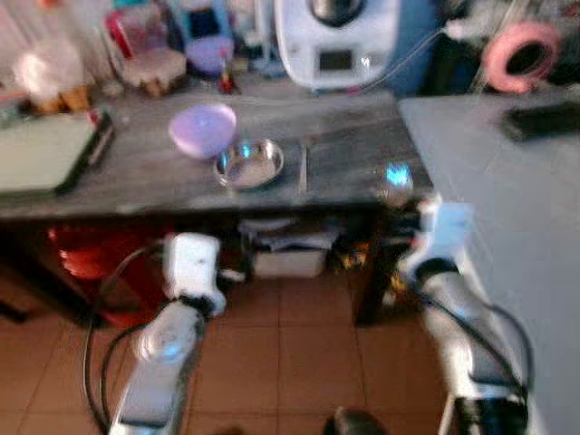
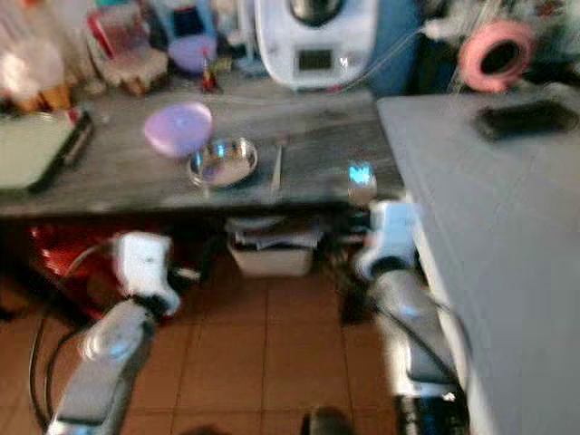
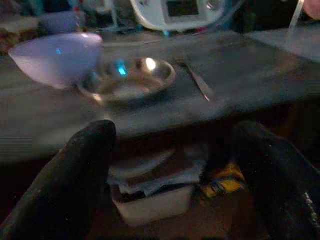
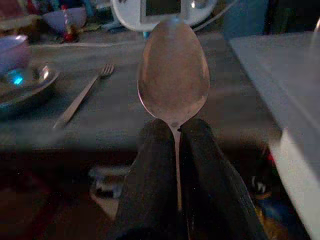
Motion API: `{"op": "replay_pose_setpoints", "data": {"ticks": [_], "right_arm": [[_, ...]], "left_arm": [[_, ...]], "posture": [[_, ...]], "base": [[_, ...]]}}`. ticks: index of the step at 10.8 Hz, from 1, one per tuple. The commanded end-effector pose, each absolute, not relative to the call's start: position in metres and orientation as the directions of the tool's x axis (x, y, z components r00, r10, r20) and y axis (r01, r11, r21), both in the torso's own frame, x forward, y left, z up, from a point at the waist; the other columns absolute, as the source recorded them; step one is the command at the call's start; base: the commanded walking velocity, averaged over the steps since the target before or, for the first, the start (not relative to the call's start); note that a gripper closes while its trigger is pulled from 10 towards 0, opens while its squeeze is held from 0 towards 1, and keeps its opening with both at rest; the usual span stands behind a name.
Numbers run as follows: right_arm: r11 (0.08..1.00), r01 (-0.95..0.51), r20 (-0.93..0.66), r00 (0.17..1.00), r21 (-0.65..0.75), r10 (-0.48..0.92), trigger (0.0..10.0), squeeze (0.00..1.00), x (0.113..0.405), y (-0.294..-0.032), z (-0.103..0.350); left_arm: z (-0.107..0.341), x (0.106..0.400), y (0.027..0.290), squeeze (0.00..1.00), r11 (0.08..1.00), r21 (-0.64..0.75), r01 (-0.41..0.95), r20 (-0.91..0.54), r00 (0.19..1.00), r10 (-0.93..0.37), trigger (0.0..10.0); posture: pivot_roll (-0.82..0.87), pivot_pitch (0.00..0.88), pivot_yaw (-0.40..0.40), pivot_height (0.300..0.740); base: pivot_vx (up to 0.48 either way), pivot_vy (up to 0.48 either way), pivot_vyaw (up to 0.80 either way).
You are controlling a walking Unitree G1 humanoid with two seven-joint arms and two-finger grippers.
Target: Setting the table
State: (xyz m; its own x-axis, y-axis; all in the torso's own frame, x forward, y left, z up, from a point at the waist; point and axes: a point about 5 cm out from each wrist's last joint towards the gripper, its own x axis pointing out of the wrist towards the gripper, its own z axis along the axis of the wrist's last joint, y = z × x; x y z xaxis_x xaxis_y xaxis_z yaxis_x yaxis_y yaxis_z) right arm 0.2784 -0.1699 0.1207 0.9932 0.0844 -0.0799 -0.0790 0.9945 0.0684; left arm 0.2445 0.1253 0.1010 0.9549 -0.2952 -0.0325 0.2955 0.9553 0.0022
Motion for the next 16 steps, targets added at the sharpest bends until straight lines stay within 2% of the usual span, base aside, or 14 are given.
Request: {"op": "replay_pose_setpoints", "data": {"ticks": [1,6,8,12,16], "right_arm": [[0.990,-0.111,-0.044,0.992,0.083,0.115,10.0,0.00,0.281,-0.158,0.127],[0.993,-0.088,-0.040,0.995,0.083,0.092,10.0,0.00,0.282,-0.162,0.127],[0.994,-0.069,-0.046,0.996,0.086,0.074,10.0,0.00,0.281,-0.163,0.125],[0.977,0.044,-0.160,0.987,0.208,-0.010,10.0,0.00,0.290,-0.157,0.106],[0.942,0.082,-0.276,0.961,0.325,0.011,10.0,0.00,0.297,-0.134,0.091]], "left_arm": [[0.104,0.246,0.135,0.00,0.963,0.035,0.266,-0.028,0.964,-0.265,10.0],[0.103,0.246,0.136,0.00,0.967,0.010,0.255,-0.029,0.967,-0.255,10.0],[0.105,0.245,0.140,0.00,0.971,0.010,0.240,-0.018,0.971,-0.240,10.0],[0.105,0.230,0.146,0.00,0.968,0.023,0.252,-0.038,0.967,-0.251,10.0],[0.109,0.223,0.149,0.00,0.963,0.035,0.269,-0.052,0.962,-0.267,10.0]], "posture": [[-0.05,0.008,0.054,0.740],[-0.05,0.013,0.058,0.740],[-0.05,0.019,0.060,0.740],[-0.02,0.061,0.072,0.740],[0.01,0.080,0.076,0.740]], "base": [[0.480,0.000,0.00],[0.453,0.053,0.00],[0.000,0.000,0.00],[0.000,0.000,0.00],[0.000,0.000,0.00]]}}
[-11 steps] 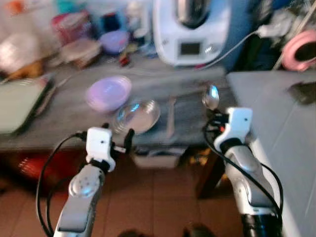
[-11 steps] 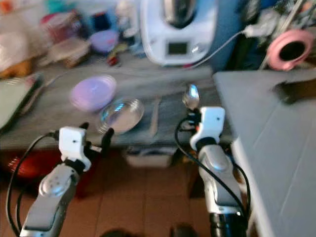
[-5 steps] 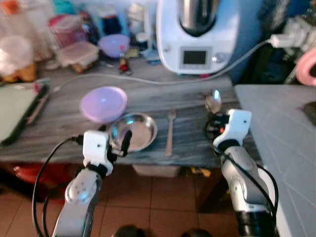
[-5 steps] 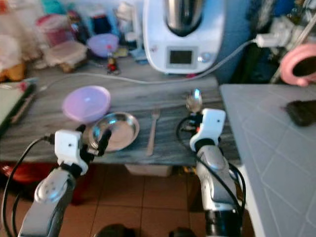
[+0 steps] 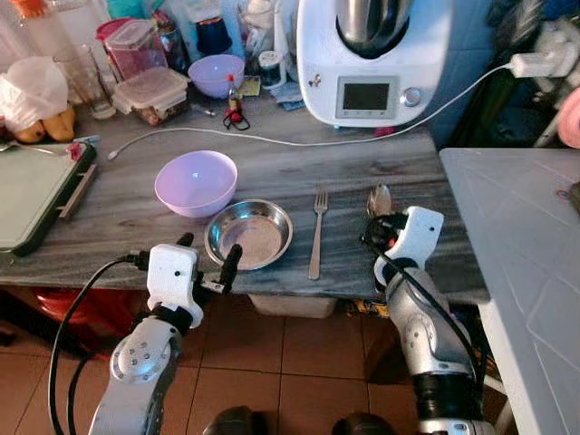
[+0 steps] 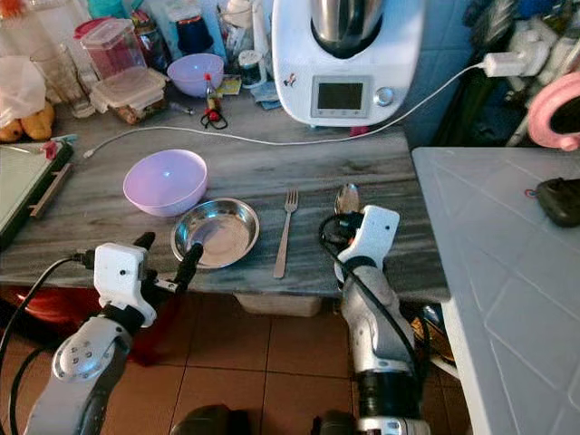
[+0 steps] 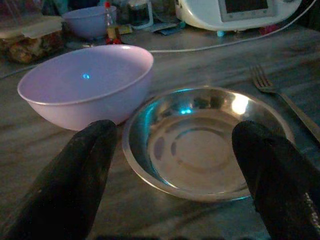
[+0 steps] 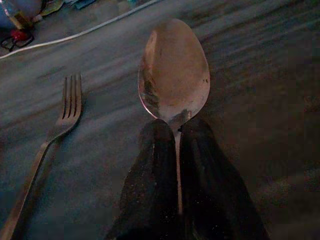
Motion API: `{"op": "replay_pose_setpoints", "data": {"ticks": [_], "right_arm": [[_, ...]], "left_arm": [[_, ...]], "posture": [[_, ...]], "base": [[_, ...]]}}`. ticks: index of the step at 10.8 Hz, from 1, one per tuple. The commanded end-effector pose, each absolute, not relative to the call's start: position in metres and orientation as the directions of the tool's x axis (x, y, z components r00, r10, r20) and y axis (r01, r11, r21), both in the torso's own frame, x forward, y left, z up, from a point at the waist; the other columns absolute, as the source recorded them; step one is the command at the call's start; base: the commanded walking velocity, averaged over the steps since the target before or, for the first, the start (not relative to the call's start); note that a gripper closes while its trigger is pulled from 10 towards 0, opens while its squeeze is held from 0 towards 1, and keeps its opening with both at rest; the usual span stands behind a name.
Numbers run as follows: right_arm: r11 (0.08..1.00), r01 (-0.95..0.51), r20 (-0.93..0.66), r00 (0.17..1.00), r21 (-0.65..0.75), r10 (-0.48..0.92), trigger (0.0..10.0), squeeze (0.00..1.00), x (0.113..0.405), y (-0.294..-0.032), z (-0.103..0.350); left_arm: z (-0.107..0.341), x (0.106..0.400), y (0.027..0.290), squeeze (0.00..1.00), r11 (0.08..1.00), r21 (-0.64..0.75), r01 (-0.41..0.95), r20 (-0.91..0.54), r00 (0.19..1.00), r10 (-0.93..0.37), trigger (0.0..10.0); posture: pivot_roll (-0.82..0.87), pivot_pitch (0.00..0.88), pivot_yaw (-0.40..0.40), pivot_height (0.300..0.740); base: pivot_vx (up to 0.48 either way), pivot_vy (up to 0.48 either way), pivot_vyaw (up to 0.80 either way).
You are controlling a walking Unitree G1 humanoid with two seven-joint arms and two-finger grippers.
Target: Setting the table
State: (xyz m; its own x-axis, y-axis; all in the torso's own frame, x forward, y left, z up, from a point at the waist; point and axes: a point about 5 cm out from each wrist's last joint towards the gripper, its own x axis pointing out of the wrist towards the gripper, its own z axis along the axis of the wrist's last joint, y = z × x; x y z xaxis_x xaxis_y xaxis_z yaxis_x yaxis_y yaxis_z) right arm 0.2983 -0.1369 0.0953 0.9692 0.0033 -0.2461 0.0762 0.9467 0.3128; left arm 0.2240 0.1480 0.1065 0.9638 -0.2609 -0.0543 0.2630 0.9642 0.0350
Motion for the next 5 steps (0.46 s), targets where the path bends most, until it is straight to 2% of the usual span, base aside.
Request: {"op": "replay_pose_setpoints", "data": {"ticks": [1,5], "right_arm": [[0.938,0.076,-0.277,0.960,0.338,0.022,10.0,0.00,0.300,-0.130,0.092],[0.919,0.054,-0.310,0.948,0.391,0.077,10.0,0.00,0.310,-0.108,0.095]], "left_arm": [[0.109,0.223,0.147,0.00,0.962,0.033,0.271,-0.053,0.962,-0.270,10.0],[0.108,0.221,0.141,0.00,0.960,0.016,0.278,-0.059,0.959,-0.277,10.0]], "posture": [[0.01,0.082,0.071,0.740],[0.01,0.093,0.056,0.740]], "base": [[0.000,0.000,0.00],[0.000,0.000,0.00]]}}
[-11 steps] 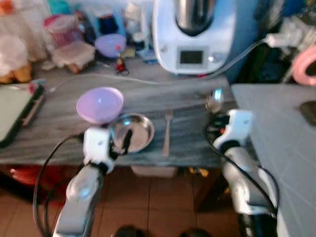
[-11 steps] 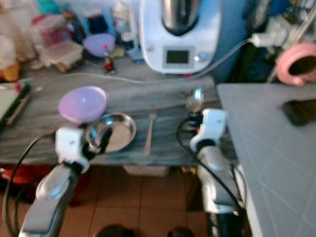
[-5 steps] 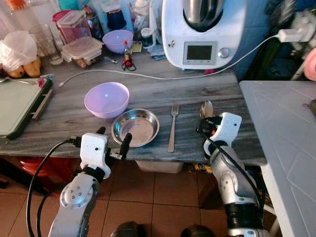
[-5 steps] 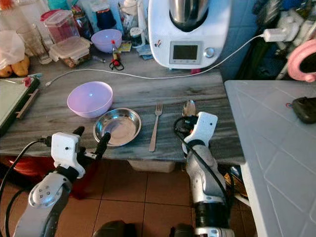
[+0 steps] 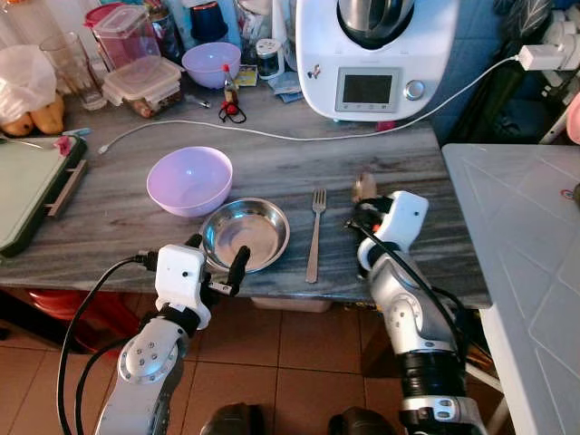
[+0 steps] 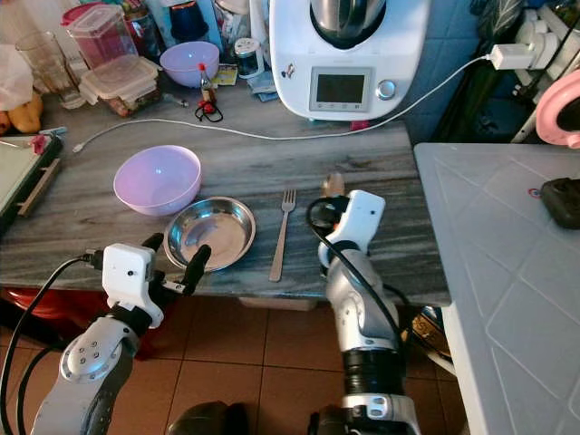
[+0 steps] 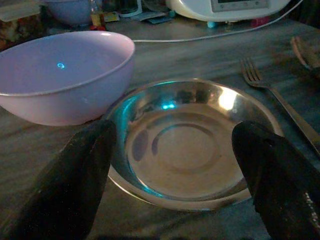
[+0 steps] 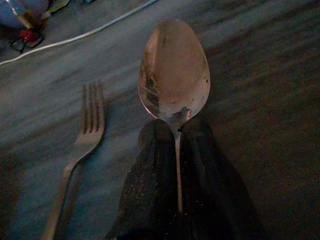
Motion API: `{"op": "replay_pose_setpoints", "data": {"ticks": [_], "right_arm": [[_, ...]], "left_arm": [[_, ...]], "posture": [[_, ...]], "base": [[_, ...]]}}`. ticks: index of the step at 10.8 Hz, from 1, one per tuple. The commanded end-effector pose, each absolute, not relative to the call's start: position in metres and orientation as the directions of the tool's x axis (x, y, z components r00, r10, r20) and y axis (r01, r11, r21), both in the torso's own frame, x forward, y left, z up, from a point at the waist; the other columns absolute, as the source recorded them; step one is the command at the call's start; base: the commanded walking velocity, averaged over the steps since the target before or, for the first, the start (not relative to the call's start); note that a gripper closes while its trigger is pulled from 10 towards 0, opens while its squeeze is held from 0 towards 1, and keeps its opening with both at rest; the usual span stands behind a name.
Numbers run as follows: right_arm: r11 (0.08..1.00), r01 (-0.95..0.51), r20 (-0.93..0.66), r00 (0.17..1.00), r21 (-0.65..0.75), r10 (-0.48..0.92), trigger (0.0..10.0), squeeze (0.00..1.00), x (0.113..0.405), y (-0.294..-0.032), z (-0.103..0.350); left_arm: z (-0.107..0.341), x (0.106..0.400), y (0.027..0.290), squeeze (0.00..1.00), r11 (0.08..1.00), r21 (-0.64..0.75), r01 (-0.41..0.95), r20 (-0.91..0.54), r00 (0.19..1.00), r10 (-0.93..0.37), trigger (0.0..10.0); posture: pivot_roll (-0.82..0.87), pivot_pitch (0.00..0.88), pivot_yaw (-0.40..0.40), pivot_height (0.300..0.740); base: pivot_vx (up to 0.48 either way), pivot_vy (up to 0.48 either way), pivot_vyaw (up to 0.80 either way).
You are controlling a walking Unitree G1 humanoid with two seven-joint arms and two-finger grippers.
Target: Setting the table
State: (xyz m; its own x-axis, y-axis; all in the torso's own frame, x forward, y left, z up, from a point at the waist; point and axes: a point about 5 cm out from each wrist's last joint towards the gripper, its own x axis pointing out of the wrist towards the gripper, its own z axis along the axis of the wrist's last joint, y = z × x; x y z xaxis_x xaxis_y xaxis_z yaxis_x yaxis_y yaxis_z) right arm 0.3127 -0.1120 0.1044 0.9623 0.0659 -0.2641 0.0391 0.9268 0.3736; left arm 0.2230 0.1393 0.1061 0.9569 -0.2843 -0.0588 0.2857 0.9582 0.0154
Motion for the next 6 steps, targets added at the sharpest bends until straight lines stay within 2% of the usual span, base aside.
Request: {"op": "replay_pose_setpoints", "data": {"ticks": [1,6], "right_arm": [[0.919,0.046,-0.322,0.942,0.392,0.090,10.0,0.00,0.3072,-0.1055,0.0950],[0.919,0.056,-0.365,0.926,0.390,0.098,10.0,0.00,0.2973,-0.1100,0.0920]], "left_arm": [[0.1074,0.2211,0.1410,0.00,0.960,0.015,0.279,-0.060,0.959,-0.278,10.0],[0.1064,0.2218,0.1381,0.00,0.957,0.009,0.291,-0.065,0.955,-0.290,10.0]], "posture": [[0.01,0.094,0.055,0.740],[0.00,0.100,0.054,0.740]], "base": [[0.000,0.000,0.00],[0.000,0.000,0.00]]}}
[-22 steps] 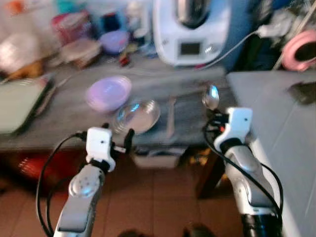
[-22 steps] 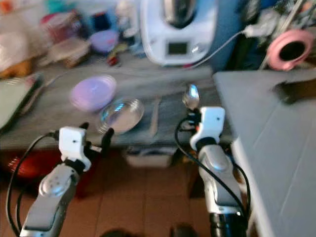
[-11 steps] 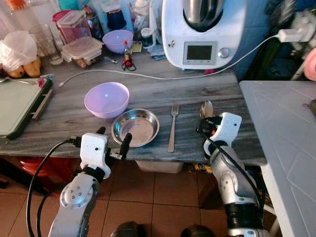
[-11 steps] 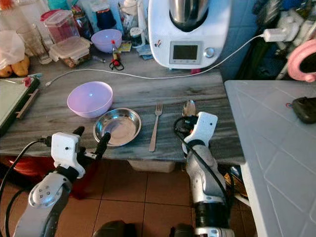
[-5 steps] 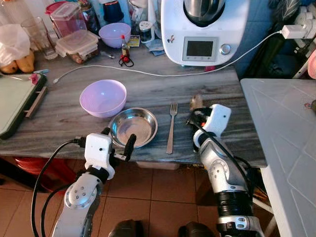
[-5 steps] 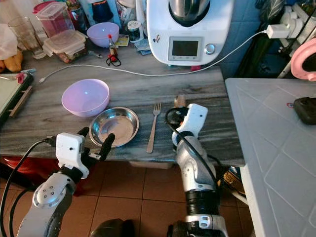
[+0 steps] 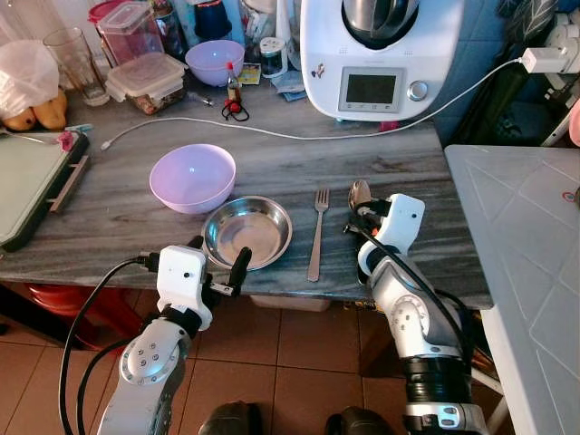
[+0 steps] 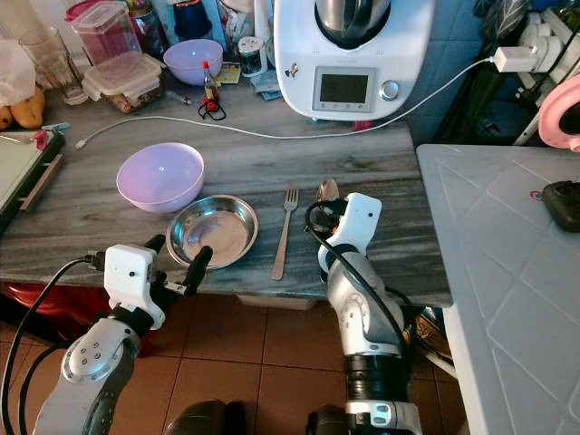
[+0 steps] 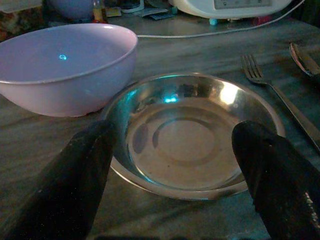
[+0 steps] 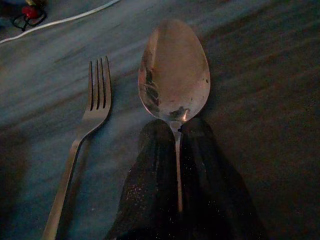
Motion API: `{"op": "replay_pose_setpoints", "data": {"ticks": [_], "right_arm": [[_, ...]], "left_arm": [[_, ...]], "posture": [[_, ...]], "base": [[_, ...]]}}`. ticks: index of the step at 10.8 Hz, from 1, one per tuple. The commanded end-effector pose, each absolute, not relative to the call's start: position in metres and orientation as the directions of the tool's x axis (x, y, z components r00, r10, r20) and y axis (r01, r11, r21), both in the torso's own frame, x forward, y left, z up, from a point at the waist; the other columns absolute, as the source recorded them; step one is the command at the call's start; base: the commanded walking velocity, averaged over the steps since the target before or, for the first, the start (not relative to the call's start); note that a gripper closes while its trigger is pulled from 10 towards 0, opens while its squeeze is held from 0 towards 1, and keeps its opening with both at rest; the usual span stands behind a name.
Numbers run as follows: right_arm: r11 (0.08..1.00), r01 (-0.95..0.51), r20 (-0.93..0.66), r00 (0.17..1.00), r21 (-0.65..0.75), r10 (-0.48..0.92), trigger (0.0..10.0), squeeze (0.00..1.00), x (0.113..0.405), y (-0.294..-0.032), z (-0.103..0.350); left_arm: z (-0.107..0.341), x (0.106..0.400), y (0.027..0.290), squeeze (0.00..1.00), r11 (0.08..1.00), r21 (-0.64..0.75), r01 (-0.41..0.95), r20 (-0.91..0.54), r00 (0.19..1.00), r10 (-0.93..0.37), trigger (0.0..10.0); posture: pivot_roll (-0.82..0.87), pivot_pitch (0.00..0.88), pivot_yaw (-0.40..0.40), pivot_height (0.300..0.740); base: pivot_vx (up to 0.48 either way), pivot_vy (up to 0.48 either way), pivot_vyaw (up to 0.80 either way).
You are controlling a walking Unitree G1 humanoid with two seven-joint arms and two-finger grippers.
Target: Setting the table
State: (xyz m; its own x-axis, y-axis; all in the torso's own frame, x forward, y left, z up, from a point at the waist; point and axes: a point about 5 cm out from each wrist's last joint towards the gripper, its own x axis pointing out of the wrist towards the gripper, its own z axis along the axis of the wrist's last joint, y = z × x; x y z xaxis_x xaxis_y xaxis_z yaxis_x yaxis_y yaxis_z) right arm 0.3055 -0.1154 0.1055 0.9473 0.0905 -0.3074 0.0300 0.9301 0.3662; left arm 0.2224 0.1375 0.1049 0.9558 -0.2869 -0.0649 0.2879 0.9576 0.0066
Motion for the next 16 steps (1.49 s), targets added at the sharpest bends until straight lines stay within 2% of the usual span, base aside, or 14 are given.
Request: {"op": "replay_pose_setpoints", "data": {"ticks": [1,3,4,5,8,9,10,14,16], "right_arm": [[0.919,0.050,-0.374,0.921,0.391,0.109,10.0,0.00,0.295,-0.109,0.092],[0.914,0.037,-0.380,0.916,0.404,0.131,10.0,0.00,0.294,-0.107,0.092],[0.911,0.027,-0.384,0.912,0.411,0.146,10.0,0.74,0.294,-0.106,0.092],[0.909,0.025,-0.389,0.908,0.416,0.153,10.0,1.00,0.293,-0.105,0.091],[0.910,0.005,-0.364,0.917,0.414,0.161,10.0,1.00,0.295,-0.106,0.096],[0.916,-0.011,-0.336,0.929,0.400,0.158,10.0,0.77,0.296,-0.109,0.101],[0.920,-0.026,-0.310,0.937,0.390,0.158,10.0,0.00,0.296,-0.111,0.105],[0.958,-0.037,-0.178,0.980,0.284,0.090,10.0,0.00,0.284,-0.147,0.126],[0.975,-0.035,-0.093,0.994,0.218,0.056,10.0,0.00,0.282,-0.157,0.138]], "left_arm": [[0.106,0.222,0.138,0.00,0.957,0.009,0.291,-0.067,0.955,-0.290,10.0],[0.105,0.222,0.137,0.00,0.956,0.006,0.293,-0.068,0.954,-0.292,10.0],[0.105,0.222,0.136,0.00,0.956,0.004,0.293,-0.069,0.954,-0.292,10.0],[0.105,0.223,0.136,0.00,0.956,0.006,0.292,-0.067,0.954,-0.291,10.0],[0.105,0.223,0.136,0.00,0.957,0.008,0.290,-0.067,0.955,-0.289,10.0],[0.105,0.224,0.136,0.00,0.958,0.007,0.288,-0.064,0.956,-0.287,10.0],[0.105,0.224,0.136,0.00,0.958,0.006,0.285,-0.062,0.957,-0.284,10.0],[0.106,0.226,0.140,0.00,0.966,0.008,0.259,-0.048,0.965,-0.258,10.0],[0.105,0.227,0.142,0.00,0.968,0.009,0.252,-0.044,0.967,-0.252,10.0]], "posture": [[0.00,0.102,0.053,0.740],[-0.01,0.103,0.052,0.740],[-0.01,0.103,0.052,0.740],[-0.01,0.102,0.052,0.740],[-0.01,0.101,0.049,0.740],[-0.01,0.099,0.048,0.740],[-0.01,0.098,0.047,0.740],[-0.02,0.070,0.041,0.740],[-0.03,0.057,0.043,0.740]], "base": [[0.000,0.000,0.00],[0.000,0.000,0.00],[0.000,0.000,0.00],[0.000,0.000,0.00],[0.000,0.000,0.00],[0.000,0.000,0.00],[0.000,0.000,0.00],[0.000,0.000,0.00],[0.000,0.000,0.00]]}}
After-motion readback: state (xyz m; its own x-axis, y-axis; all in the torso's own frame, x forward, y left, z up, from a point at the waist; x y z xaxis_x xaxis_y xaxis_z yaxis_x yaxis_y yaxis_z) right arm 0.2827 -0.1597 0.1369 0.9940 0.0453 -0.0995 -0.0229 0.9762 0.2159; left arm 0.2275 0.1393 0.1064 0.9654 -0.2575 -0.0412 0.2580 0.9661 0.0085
